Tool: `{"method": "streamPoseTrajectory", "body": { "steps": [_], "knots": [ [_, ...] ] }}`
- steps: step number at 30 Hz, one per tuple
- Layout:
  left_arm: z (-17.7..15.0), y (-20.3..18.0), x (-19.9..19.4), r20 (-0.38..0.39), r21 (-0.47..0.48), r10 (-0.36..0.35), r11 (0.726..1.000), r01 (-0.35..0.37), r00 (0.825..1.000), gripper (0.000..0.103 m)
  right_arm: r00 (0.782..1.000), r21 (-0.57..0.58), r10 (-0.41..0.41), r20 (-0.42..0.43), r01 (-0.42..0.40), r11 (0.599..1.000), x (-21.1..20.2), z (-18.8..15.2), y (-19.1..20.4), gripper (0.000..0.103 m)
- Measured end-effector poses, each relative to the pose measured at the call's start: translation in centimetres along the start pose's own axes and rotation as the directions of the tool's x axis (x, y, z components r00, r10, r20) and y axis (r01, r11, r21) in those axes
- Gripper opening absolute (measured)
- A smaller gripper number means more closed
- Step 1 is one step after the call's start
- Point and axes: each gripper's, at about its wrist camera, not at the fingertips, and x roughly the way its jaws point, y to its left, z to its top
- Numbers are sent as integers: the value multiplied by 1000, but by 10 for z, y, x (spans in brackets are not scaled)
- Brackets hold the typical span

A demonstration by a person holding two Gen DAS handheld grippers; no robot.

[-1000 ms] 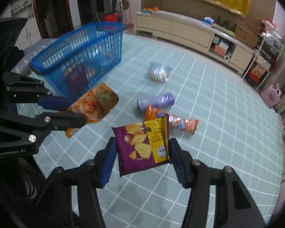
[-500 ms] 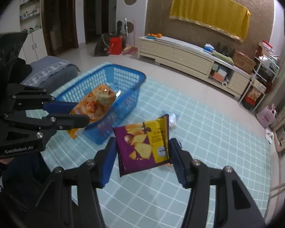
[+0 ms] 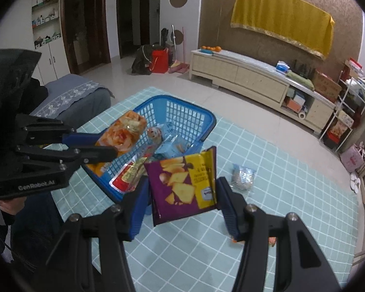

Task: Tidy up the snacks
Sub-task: 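Carry the orange and purple chip bags over the blue basket with both tools, then open the left tool dropping the orange bag while the right tool releases the purple bag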

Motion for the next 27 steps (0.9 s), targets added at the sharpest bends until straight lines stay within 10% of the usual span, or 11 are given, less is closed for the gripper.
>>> {"method": "streamPoseTrajectory", "body": {
  "steps": [9, 15, 27],
  "knots": [
    [-5, 1, 40, -70, -26, -22, 999, 20, 997, 23, 999, 35, 12, -50, -11, 999, 28, -5, -8, 60],
    [0, 0, 37, -52, 1, -4, 1000, 5, 999, 57, 999, 62, 8, -47, -5, 998, 20, -6, -15, 60],
    [-3, 30, -1, -18, 7, 52, 999, -52, 998, 67, 999, 26, 20, -32, -19, 999, 7, 10, 12, 60]
  ]
}}
